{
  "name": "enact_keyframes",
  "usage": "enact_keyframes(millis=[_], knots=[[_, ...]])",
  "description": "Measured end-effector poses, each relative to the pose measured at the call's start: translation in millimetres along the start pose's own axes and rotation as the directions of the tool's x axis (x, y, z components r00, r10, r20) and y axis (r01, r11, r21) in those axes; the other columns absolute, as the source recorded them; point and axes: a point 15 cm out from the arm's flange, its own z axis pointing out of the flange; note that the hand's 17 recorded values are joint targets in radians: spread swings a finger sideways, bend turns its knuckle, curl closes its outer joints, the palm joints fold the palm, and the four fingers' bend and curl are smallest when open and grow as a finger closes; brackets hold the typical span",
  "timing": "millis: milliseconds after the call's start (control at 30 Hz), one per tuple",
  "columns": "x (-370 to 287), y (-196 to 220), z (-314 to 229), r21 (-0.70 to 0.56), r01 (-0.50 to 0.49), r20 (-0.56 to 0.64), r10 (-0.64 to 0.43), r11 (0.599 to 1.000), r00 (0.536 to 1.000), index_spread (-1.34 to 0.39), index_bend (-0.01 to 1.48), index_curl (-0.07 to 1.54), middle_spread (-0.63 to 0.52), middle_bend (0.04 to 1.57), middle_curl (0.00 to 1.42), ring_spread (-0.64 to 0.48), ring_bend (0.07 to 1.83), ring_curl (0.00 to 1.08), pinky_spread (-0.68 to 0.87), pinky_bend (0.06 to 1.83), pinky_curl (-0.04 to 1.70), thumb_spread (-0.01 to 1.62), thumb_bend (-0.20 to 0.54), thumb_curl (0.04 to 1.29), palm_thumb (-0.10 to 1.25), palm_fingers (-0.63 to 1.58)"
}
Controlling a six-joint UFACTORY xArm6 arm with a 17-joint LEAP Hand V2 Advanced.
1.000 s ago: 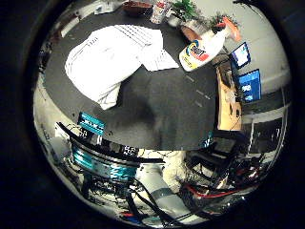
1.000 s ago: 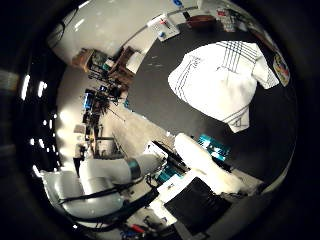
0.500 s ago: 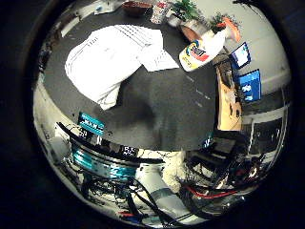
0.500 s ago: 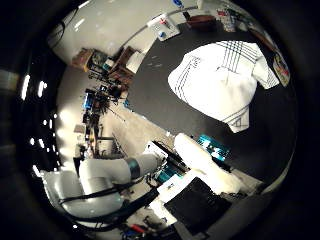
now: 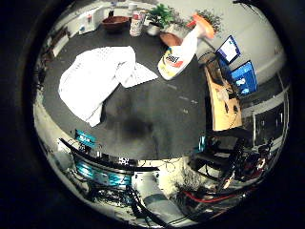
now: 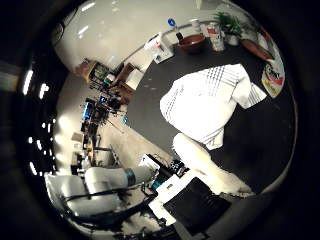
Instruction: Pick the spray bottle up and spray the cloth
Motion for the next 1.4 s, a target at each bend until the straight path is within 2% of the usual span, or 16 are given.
enact_keyframes(millis=[167, 300, 600, 967, 1167, 1400], knots=[[21, -23, -26, 0.083, -0.01, -0.019, 0.011, 0.996, 1.0, -0.15, 0.17, 0.3, 0.21, 0.19, 0.3, 0.33, 0.26, 0.25, 0.65, 0.66, 0.23, 1.03, -0.028, 0.47, 0.6, 0.21], [29, -44, -51, 0.196, -0.007, -0.024, 0.012, 0.981, 1.0, -0.14, 0.16, 0.3, 0.21, 0.19, 0.3, 0.33, 0.27, 0.25, 0.64, 0.68, 0.24, 1.04, -0.027, 0.46, 0.57, 0.21], [85, -81, -113, 0.45, -0.081, -0.035, 0.109, 0.89, 0.993, -0.15, 0.17, 0.31, 0.21, 0.19, 0.3, 0.33, 0.27, 0.24, 0.64, 0.71, 0.23, 1.04, -0.026, 0.45, 0.54, 0.21], [148, -86, -133, 0.532, -0.164, -0.014, 0.202, 0.831, 0.979, -0.09, 0.16, 0.29, 0.22, 0.19, 0.3, 0.34, 0.3, 0.25, 0.65, 0.78, 0.24, 1.04, -0.026, 0.44, 0.52, 0.19], [199, -74, -140, 0.568, -0.321, 0.095, 0.328, 0.758, 0.94, -0.09, 0.17, 0.29, 0.23, 0.19, 0.3, 0.35, 0.32, 0.25, 0.64, 0.82, 0.24, 1.03, -0.025, 0.44, 0.53, 0.19], [251, -40, -91, 0.484, -0.452, 0.204, 0.405, 0.749, 0.891, -0.07, 0.16, 0.29, 0.24, 0.19, 0.3, 0.35, 0.34, 0.25, 0.65, 0.86, 0.24, 1.04, -0.026, 0.45, 0.53, 0.18]])
